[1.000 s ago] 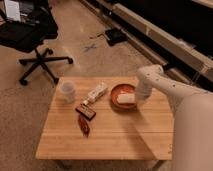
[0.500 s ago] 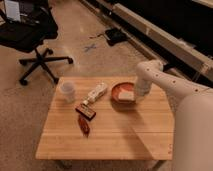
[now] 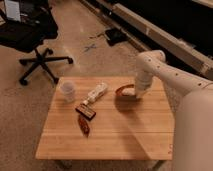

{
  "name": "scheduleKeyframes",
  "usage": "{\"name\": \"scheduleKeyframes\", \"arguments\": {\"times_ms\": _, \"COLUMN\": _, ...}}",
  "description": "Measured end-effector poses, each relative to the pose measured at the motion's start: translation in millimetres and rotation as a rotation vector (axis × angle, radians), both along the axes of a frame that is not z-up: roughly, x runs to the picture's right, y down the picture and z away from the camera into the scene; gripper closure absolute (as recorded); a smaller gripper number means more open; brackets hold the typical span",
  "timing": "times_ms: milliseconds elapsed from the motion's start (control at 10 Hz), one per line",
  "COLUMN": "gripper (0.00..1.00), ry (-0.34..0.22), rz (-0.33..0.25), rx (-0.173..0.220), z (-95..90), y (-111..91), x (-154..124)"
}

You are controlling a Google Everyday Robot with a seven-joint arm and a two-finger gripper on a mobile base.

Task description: Pick up the ceramic bowl

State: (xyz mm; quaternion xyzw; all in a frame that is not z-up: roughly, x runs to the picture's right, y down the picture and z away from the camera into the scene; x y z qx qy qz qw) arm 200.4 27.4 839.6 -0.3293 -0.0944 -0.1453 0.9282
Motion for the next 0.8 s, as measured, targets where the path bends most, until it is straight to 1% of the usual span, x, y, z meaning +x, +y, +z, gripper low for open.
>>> {"name": "scheduleKeyframes", "arguments": {"times_ms": 100, "gripper": 0.98, "ry": -0.001, "rz": 0.000, "rx": -0.009, "z": -7.1, "y": -4, "x": 6}}
{"name": "scheduleKeyframes", "arguments": {"times_ms": 300, "gripper": 0.98, "ry": -0.026, "rz": -0.005, "rx": -0.012, "z": -23.2, "y": -22, "x": 1}}
{"name": "scheduleKeyframes", "arguments": {"times_ms": 600, "gripper": 0.98, "ry": -0.030, "rz": -0.007, "rx": -0.019, "z": -29.2, "y": -26, "x": 16}}
{"name": "scheduleKeyframes", "arguments": {"times_ms": 800, "gripper": 0.98, "ry": -0.034, "rz": -0.007, "rx": -0.015, "z": -29.8, "y": -30, "x": 13}}
